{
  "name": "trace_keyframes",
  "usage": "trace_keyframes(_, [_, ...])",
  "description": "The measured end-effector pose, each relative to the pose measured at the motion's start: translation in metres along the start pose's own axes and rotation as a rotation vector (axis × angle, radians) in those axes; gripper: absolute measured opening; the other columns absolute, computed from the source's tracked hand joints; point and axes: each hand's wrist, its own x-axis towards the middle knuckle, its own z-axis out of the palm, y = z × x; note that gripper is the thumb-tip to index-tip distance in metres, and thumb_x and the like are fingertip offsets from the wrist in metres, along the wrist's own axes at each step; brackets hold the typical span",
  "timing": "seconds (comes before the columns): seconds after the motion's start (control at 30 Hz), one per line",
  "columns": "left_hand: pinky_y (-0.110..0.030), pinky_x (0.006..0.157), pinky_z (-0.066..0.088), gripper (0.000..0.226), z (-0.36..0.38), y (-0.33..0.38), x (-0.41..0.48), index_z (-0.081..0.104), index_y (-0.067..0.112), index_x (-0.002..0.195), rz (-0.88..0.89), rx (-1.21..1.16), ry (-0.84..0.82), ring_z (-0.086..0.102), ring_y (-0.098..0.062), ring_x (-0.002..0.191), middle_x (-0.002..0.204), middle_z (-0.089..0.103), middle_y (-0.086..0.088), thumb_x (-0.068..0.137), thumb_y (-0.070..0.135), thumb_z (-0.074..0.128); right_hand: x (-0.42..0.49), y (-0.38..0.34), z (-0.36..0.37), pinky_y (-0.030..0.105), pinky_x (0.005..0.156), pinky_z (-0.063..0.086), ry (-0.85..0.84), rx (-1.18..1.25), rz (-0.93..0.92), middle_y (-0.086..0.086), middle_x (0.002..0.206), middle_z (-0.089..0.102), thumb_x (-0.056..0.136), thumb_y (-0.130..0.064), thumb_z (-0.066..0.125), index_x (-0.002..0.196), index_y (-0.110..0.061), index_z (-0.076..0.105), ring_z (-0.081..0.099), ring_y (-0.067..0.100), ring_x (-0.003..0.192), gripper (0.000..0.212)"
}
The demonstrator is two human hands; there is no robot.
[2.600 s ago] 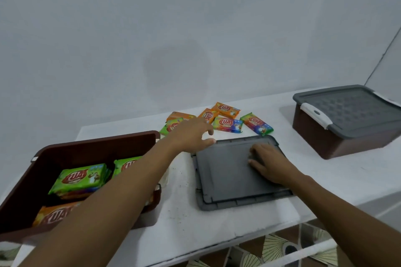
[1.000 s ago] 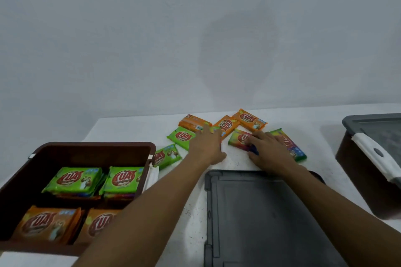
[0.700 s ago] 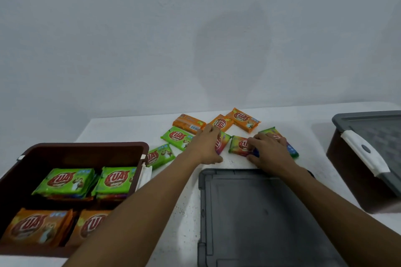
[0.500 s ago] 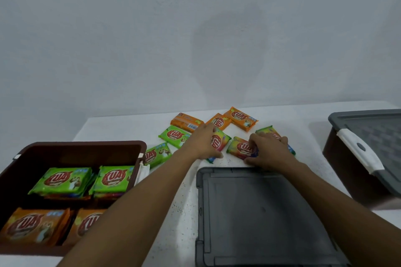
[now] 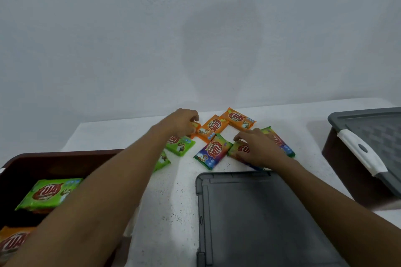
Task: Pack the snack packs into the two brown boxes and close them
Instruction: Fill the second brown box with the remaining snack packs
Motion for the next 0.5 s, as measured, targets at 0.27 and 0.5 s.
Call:
trace_keyframes(0.27, [-0.036, 0.097, 0.039, 0.045, -0.019, -0.045, 0.024, 0.047, 0.019, 0.137, 0.033, 0.243, -0.221, 0.046, -0.027, 0.124, 0.14, 0.049, -0.008, 0.093, 0.012, 0.057, 0.034, -0.025, 0.009, 0.062, 0.112, 0.015, -0.27, -0.119, -0.289, -0.017, 0.161, 0.01, 0.086, -0.041, 0.062, 0.148, -0.047, 0.02, 0.011, 0.02, 0.146, 0.075])
trace_keyframes(0.5, [-0.039, 0.104, 0.038, 0.068, 0.001, -0.037, 0.051, 0.028, 0.02, 0.151, 0.074, 0.323, -0.319, 0.042, -0.029, 0.131, 0.147, 0.04, -0.011, 0.092, 0.022, 0.062, 0.052, -0.03, 0.005, 0.054, 0.11, 0.016, -0.23, -0.277, -0.398, -0.009, 0.152, 0.022, 0.081, -0.044, 0.069, 0.143, -0.044, 0.031, 0.016, 0.022, 0.138, 0.073])
